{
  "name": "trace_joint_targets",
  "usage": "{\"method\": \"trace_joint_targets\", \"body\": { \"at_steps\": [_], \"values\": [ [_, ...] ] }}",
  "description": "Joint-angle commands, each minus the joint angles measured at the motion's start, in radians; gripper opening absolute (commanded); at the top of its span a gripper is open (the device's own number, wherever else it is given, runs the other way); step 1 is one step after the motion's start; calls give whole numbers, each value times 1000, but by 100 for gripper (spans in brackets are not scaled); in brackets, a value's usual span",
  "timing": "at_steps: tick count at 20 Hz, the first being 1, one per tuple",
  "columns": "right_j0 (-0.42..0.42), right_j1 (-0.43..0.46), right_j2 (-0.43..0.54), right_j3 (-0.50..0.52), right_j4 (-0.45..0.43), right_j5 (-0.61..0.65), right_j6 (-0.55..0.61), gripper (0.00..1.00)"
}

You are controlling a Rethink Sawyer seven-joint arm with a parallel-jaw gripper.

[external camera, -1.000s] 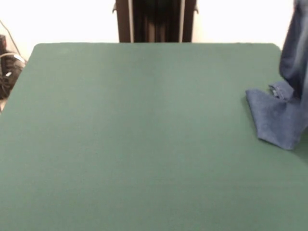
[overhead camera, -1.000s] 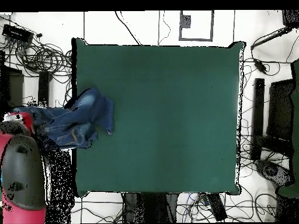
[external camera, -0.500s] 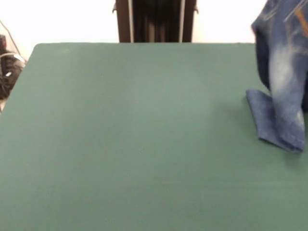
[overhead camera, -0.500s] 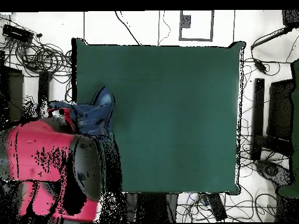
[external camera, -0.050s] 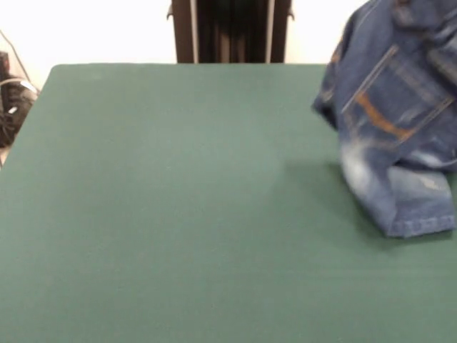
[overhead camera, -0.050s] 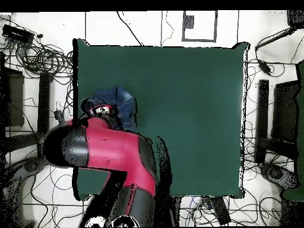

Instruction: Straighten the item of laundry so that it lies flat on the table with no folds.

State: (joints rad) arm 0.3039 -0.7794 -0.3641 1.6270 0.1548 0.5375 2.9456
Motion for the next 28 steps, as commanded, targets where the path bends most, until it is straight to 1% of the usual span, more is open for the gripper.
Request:
{"method": "trace_joint_targets", "body": {
  "at_steps": [1, 5, 6, 8, 9, 11, 12, 16, 17, 21, 22, 24, 26, 28],
  "values": [
    [-70, 52, 226, 214, -185, -215, -265, 0],
    [-137, 83, 263, 225, -310, -281, -234, 0],
    [-183, 91, 300, 242, -334, -304, -238, 0],
    [-237, 109, 340, 251, -392, -344, -227, 0],
    [-251, 117, 349, 250, -416, -351, -216, 0],
    [-280, 151, 355, 239, -479, -391, -196, 0],
    [-311, 177, 375, 235, -513, -424, -192, 0],
    [-360, 254, 378, 206, -618, -499, -142, 0],
    [-365, 268, 378, 191, -630, -495, -138, 0],
    [-488, 293, 467, 177, -667, -429, -154, 0],
    [-533, 301, 500, 166, -684, -407, -180, 0],
    [-586, 319, 528, 147, -725, -402, -204, 0],
    [-624, 331, 546, 125, -758, -393, -221, 0],
    [-642, 320, 557, 115, -779, -371, -229, 0]
  ]
}}
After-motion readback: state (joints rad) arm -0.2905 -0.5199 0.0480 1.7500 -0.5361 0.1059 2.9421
